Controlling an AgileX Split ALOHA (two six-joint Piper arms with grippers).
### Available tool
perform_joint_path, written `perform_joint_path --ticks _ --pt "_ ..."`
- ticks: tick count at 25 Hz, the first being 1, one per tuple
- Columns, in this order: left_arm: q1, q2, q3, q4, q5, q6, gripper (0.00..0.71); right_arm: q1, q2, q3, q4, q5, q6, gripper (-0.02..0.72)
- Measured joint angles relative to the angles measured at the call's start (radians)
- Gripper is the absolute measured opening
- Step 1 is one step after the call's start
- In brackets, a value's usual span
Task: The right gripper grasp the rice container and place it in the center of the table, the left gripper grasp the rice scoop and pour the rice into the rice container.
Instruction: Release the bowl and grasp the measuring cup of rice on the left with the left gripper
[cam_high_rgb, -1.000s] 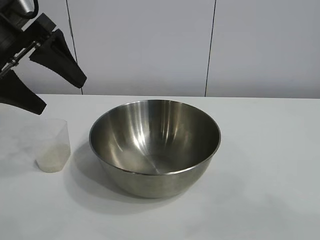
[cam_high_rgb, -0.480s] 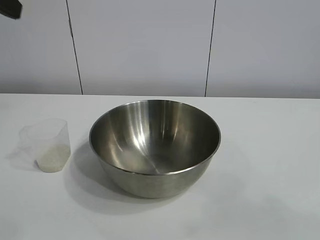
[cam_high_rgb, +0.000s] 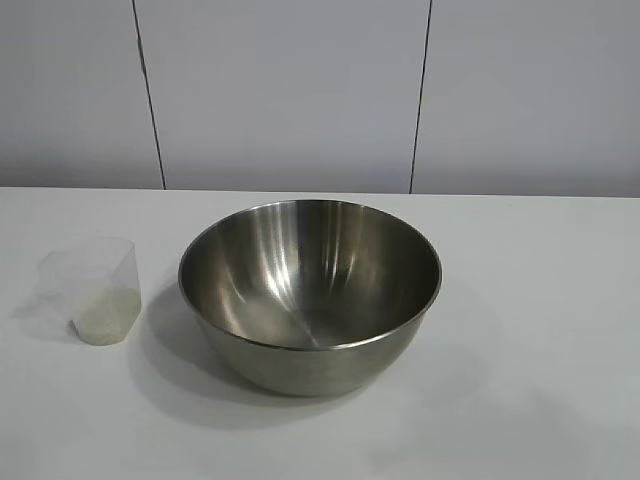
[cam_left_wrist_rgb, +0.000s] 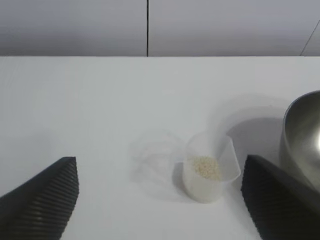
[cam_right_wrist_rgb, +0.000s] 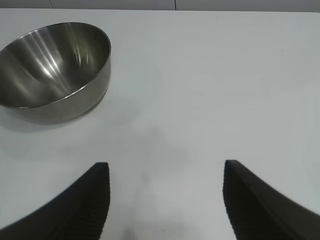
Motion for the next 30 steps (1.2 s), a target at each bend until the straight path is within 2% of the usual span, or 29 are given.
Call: perform_joint_path --ticks 4,10,12,14,16,20,22,26,30 --pt "-0.019 0.000 0.061 0.000 -0.122 -0.024 0.580 0.000 0.000 0.000 0.000 0.000 0.000 0.452" --pt "-0.207 0.000 0.223 0.103 -0.413 -0.183 0.570 0.000 0.000 0.000 0.000 0.000 0.000 0.452" --pt "-0.244 0.004 0.279 0.152 -0.520 -0.260 0.570 0.000 0.000 0.000 0.000 0.001 0.000 0.452" --pt "-0.257 0.032 0.324 0.195 -0.612 -0.314 0.570 0.000 0.000 0.000 0.000 0.001 0.000 0.452" --pt "-0.260 0.095 0.345 0.245 -0.651 -0.339 0.570 0.000 0.000 0.000 0.000 0.001 0.000 0.452" --pt "-0.260 0.286 0.347 0.409 -0.720 -0.363 0.570 0.000 0.000 0.000 0.000 0.001 0.000 0.452" --pt "-0.260 0.401 0.347 0.466 -0.792 -0.414 0.570 0.000 0.000 0.000 0.000 0.001 0.000 0.452" --pt "-0.260 0.659 0.340 0.482 -1.079 -0.487 0.570 0.000 0.000 0.000 0.000 0.001 0.000 0.452" --pt "-0.260 0.892 0.298 0.473 -1.139 -0.489 0.570 0.000 0.000 0.000 0.000 0.001 0.000 0.452"
